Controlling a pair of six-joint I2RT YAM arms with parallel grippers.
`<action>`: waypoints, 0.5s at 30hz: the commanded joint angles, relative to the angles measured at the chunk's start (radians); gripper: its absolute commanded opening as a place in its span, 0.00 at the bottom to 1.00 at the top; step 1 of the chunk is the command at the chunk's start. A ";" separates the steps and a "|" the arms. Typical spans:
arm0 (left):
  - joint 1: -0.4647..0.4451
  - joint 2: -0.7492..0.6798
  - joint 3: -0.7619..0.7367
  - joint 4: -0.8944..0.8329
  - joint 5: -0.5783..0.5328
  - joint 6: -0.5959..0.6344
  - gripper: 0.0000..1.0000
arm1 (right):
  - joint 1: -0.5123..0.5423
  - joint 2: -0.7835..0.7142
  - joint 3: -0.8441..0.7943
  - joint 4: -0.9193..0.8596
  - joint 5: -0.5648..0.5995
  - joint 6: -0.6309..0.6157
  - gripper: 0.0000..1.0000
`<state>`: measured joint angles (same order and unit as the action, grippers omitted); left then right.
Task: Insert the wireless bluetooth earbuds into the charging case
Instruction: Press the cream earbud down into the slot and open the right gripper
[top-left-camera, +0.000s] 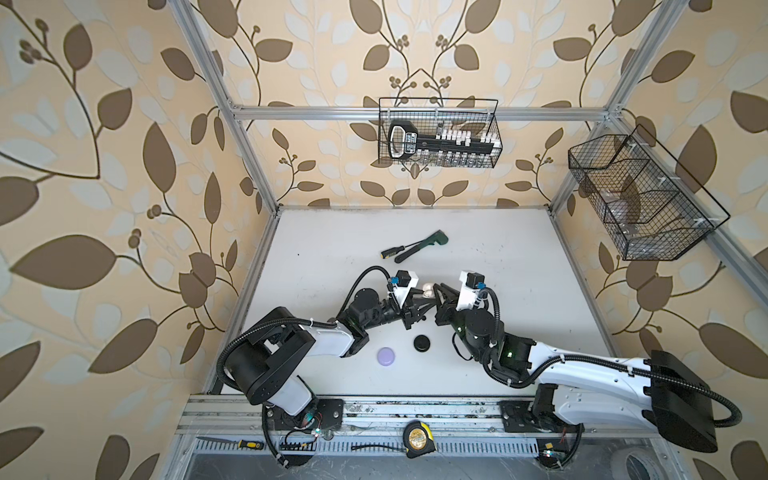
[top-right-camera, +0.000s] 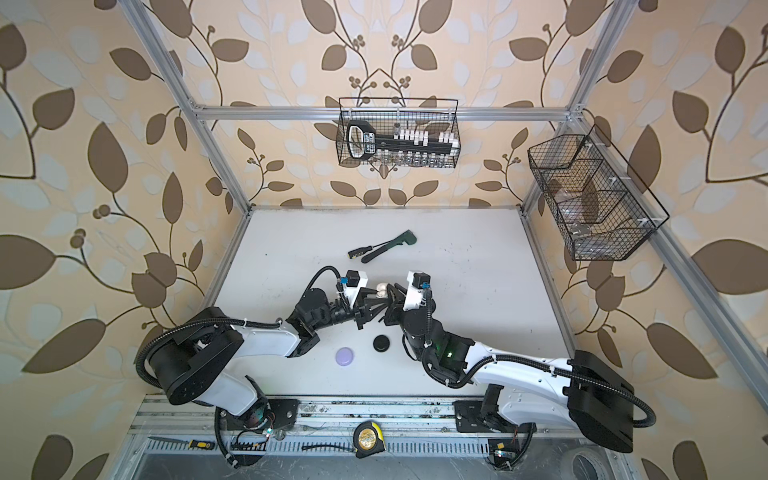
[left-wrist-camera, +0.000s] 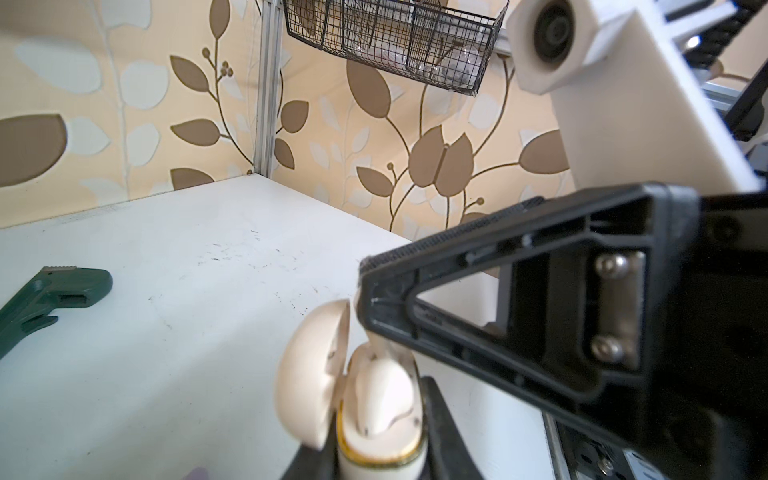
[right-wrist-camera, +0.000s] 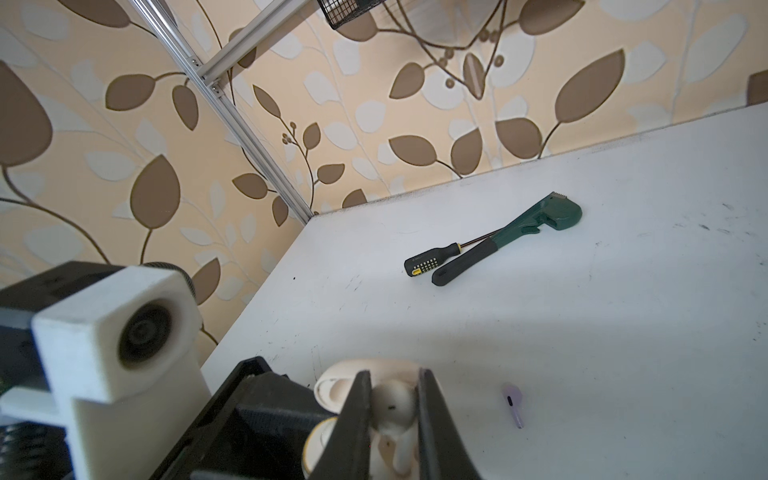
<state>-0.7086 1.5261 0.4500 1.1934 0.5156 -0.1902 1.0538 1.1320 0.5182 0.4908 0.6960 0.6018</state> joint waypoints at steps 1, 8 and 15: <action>-0.004 -0.055 -0.009 0.094 -0.018 -0.002 0.00 | 0.006 -0.017 -0.024 -0.024 0.033 0.008 0.18; -0.005 -0.057 -0.023 0.124 -0.011 0.000 0.00 | 0.010 -0.008 -0.023 -0.027 0.007 0.026 0.17; -0.005 -0.059 -0.026 0.130 -0.014 -0.003 0.00 | 0.025 -0.005 -0.027 -0.020 0.001 0.033 0.17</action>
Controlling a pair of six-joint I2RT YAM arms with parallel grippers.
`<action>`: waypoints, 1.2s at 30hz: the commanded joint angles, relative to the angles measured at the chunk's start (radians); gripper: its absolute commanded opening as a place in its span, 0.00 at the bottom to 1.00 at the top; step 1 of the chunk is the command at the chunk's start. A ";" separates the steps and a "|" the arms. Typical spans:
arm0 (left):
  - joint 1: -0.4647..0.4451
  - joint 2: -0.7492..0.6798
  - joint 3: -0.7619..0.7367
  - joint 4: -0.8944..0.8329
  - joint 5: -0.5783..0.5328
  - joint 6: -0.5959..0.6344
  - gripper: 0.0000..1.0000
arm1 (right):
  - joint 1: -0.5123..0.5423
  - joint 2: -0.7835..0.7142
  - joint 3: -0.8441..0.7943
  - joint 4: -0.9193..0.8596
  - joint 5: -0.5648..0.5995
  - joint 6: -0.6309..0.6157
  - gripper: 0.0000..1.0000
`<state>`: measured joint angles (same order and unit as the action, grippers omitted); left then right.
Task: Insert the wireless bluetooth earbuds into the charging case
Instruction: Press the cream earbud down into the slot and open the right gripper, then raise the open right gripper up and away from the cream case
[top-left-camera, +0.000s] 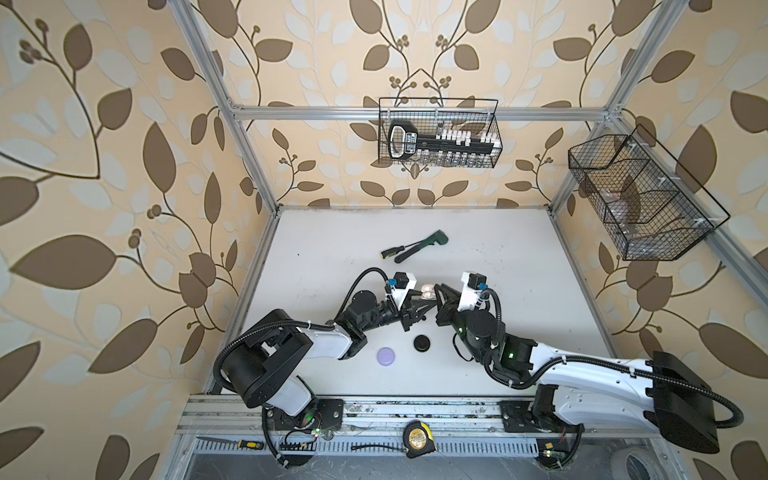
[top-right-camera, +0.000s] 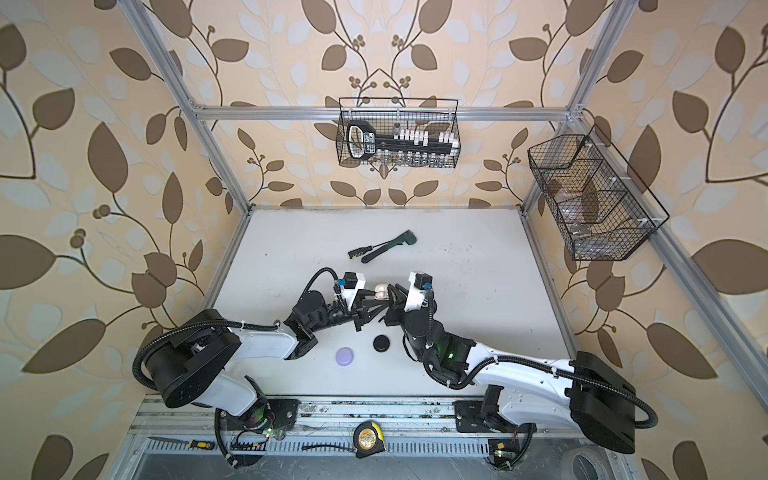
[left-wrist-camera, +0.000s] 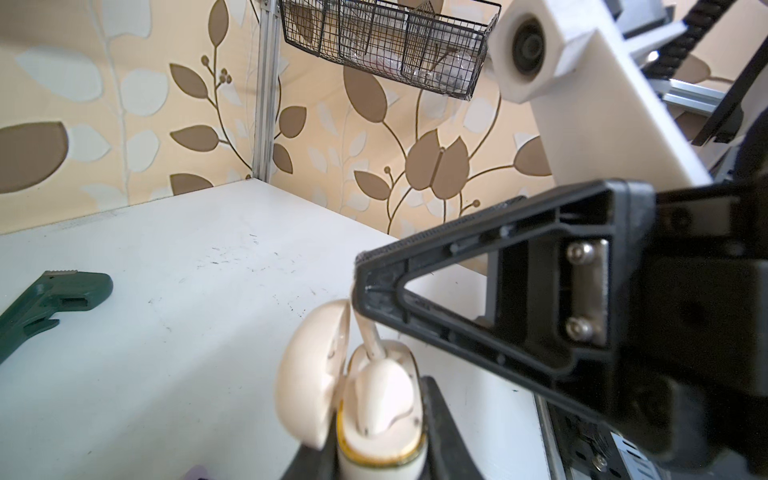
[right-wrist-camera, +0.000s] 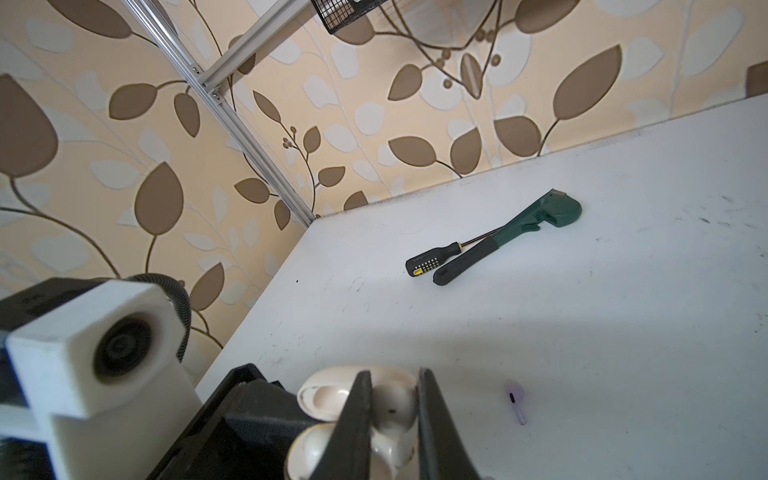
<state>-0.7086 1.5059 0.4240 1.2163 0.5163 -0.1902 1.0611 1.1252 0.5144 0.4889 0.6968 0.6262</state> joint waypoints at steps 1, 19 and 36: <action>-0.005 -0.043 -0.002 0.109 -0.015 -0.003 0.00 | 0.023 0.003 -0.027 -0.015 0.008 0.007 0.17; -0.005 -0.059 -0.014 0.100 -0.013 -0.006 0.00 | 0.060 0.019 -0.045 0.023 0.023 -0.011 0.24; -0.004 -0.059 -0.038 0.164 0.023 0.009 0.00 | 0.079 0.000 -0.044 0.037 0.003 -0.010 0.32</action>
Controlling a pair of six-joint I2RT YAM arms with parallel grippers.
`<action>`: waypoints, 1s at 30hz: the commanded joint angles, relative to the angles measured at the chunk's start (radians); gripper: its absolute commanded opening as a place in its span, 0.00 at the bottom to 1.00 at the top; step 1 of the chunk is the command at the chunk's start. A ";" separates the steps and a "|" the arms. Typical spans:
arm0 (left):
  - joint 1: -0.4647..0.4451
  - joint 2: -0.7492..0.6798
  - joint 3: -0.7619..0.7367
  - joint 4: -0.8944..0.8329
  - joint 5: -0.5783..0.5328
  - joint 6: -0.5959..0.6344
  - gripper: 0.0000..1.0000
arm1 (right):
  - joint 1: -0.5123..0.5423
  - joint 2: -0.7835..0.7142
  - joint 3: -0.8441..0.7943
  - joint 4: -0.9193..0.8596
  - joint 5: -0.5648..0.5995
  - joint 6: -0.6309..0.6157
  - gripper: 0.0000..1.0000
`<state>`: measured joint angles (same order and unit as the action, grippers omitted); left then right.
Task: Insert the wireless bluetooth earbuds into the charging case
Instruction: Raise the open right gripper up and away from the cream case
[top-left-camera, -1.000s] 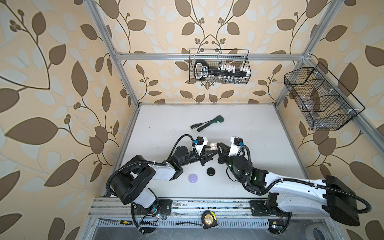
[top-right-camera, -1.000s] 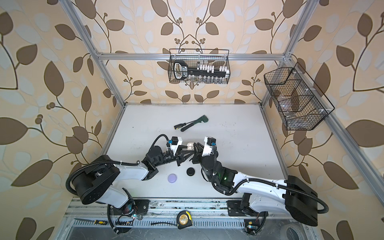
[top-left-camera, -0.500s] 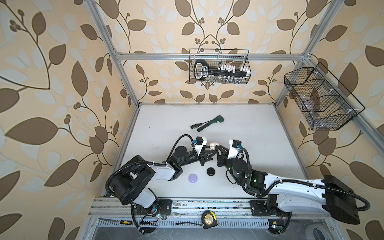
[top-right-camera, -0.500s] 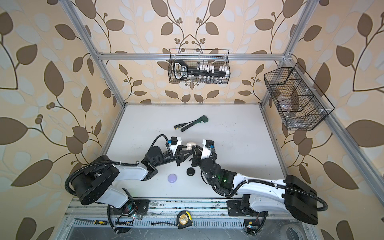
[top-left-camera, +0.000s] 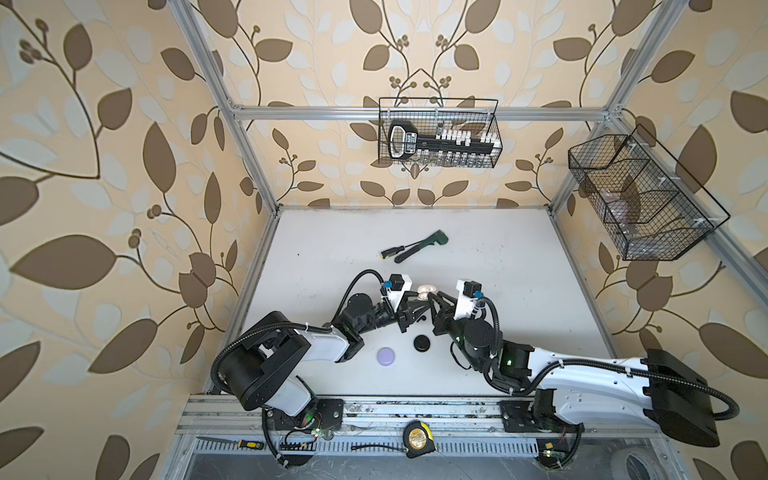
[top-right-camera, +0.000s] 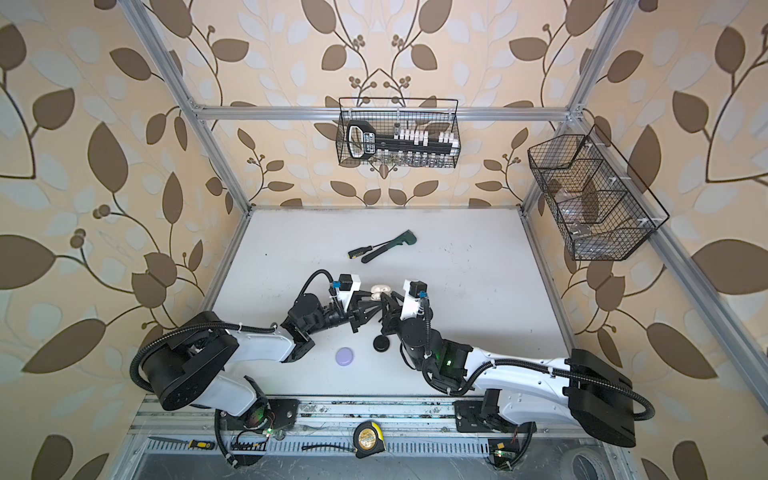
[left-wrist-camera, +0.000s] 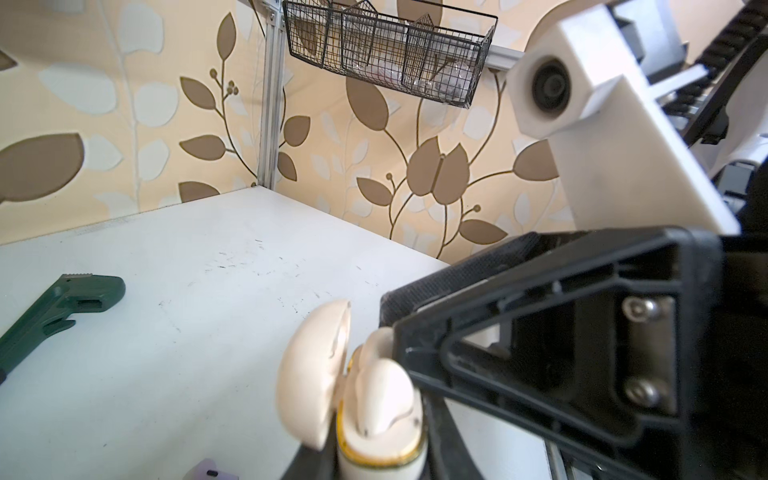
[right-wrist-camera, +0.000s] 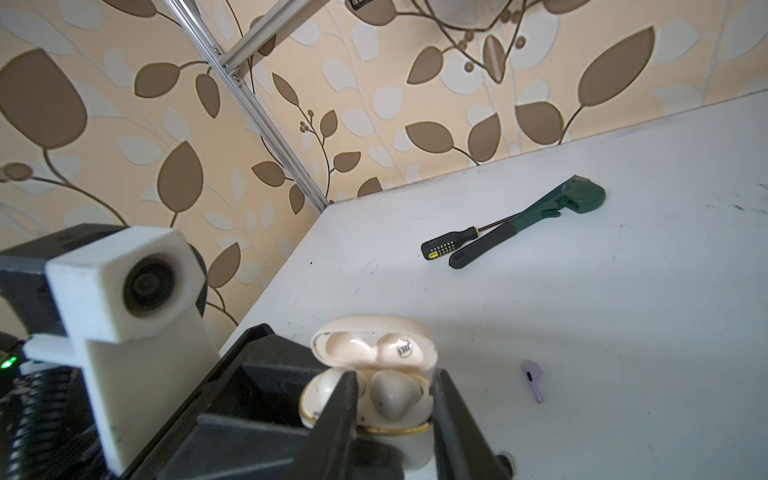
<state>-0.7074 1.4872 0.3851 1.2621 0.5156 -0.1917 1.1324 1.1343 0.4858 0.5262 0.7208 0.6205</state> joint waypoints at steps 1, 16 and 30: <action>-0.006 -0.041 -0.001 0.119 0.025 0.013 0.00 | 0.008 -0.016 -0.015 -0.004 -0.021 -0.005 0.35; -0.006 -0.030 -0.041 0.161 0.082 0.118 0.00 | 0.014 -0.282 0.050 -0.276 -0.070 0.028 0.51; -0.006 -0.041 -0.061 0.162 0.278 0.167 0.00 | -0.370 -0.337 0.117 -0.669 -0.553 0.071 0.51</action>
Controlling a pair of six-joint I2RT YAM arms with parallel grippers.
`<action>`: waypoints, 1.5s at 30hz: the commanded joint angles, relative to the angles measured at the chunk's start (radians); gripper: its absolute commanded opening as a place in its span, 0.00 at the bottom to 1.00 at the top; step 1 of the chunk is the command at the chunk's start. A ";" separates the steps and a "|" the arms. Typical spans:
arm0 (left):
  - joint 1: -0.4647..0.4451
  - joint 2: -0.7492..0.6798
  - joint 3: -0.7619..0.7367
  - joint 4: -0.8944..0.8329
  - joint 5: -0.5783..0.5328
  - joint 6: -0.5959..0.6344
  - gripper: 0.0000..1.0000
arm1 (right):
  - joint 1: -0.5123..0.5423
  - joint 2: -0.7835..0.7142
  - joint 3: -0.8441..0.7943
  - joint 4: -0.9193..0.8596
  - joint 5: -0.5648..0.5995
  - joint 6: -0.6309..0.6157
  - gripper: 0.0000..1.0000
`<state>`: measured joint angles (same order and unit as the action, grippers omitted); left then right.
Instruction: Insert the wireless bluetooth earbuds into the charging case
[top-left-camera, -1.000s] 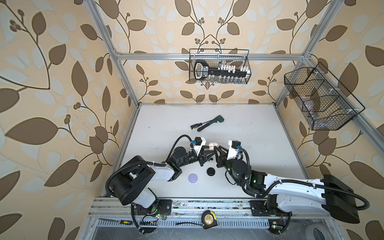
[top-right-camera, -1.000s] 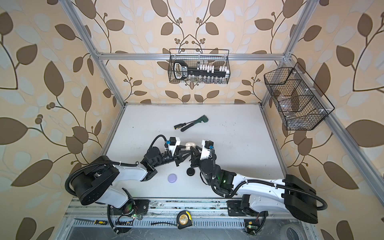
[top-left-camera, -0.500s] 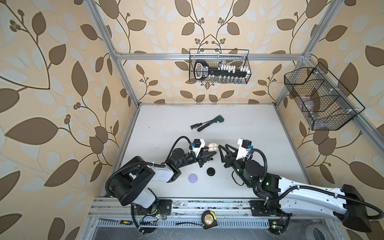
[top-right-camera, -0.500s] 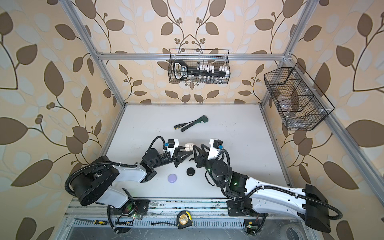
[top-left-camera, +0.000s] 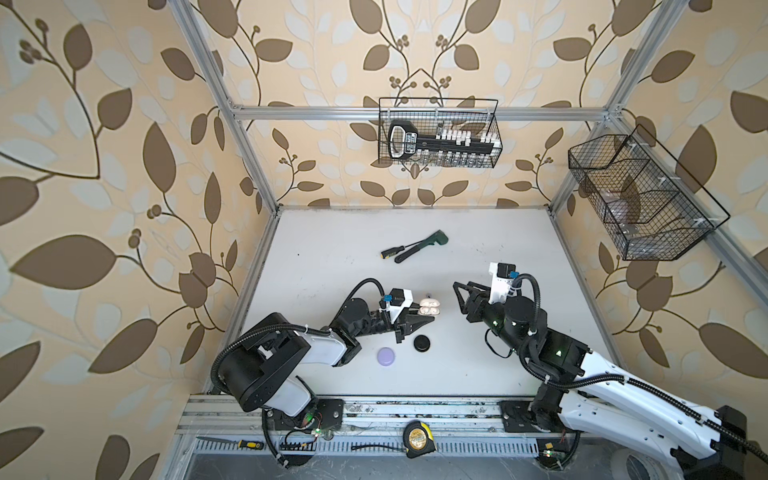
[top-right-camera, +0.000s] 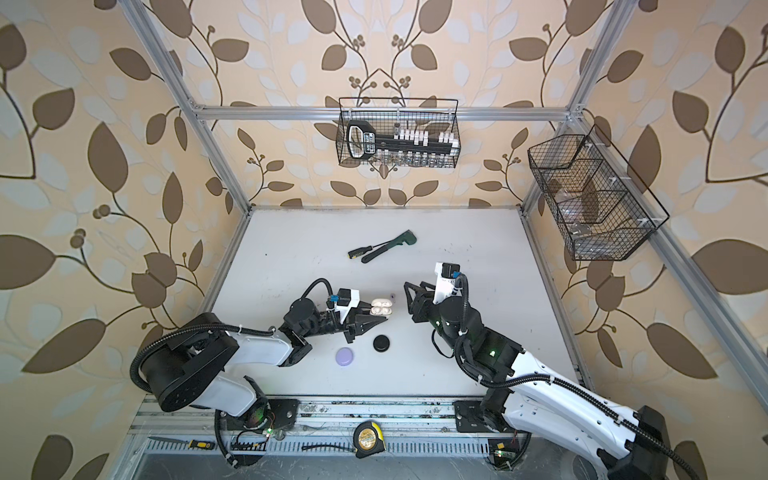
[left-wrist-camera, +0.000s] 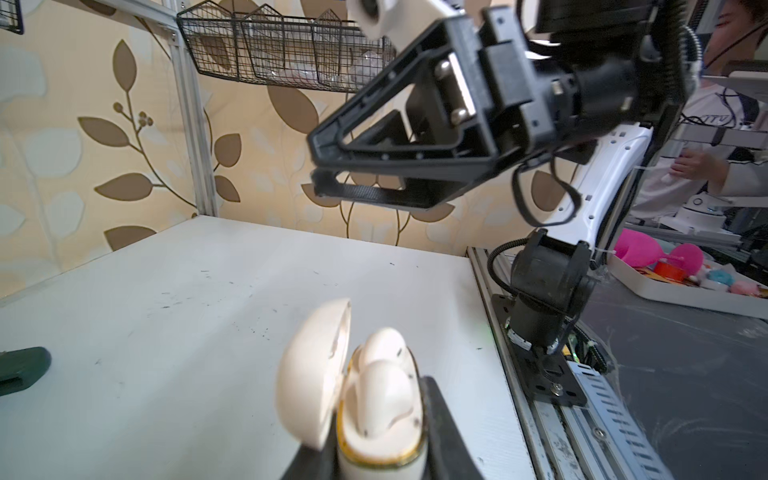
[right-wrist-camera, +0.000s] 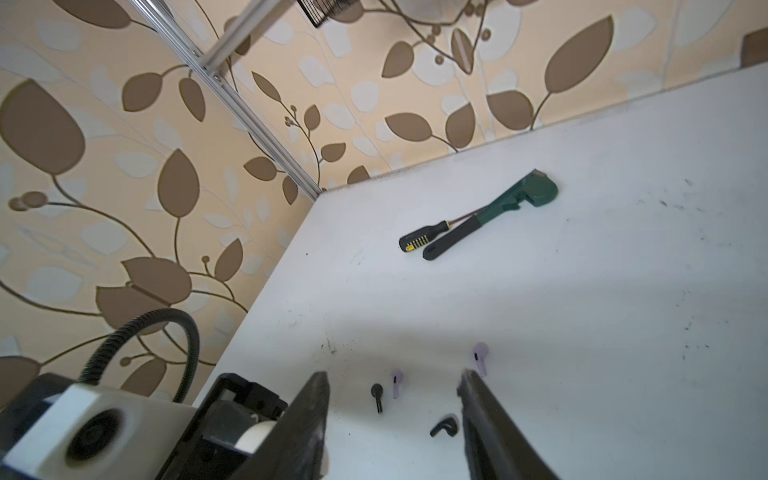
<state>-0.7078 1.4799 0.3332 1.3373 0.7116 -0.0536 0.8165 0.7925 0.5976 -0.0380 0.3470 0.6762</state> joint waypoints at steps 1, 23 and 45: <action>-0.006 -0.062 -0.013 0.086 0.096 0.027 0.00 | -0.080 0.011 0.005 -0.118 -0.218 0.008 0.51; -0.013 -0.107 0.010 0.027 0.164 0.000 0.00 | -0.024 0.211 0.053 -0.024 -0.361 -0.052 0.50; -0.021 -0.110 0.052 -0.096 0.177 0.043 0.00 | 0.155 0.027 -0.001 0.101 -0.244 -0.159 0.51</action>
<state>-0.7151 1.3678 0.3477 1.2896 0.8925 -0.0296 0.9352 0.8551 0.6079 -0.0540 0.1341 0.5465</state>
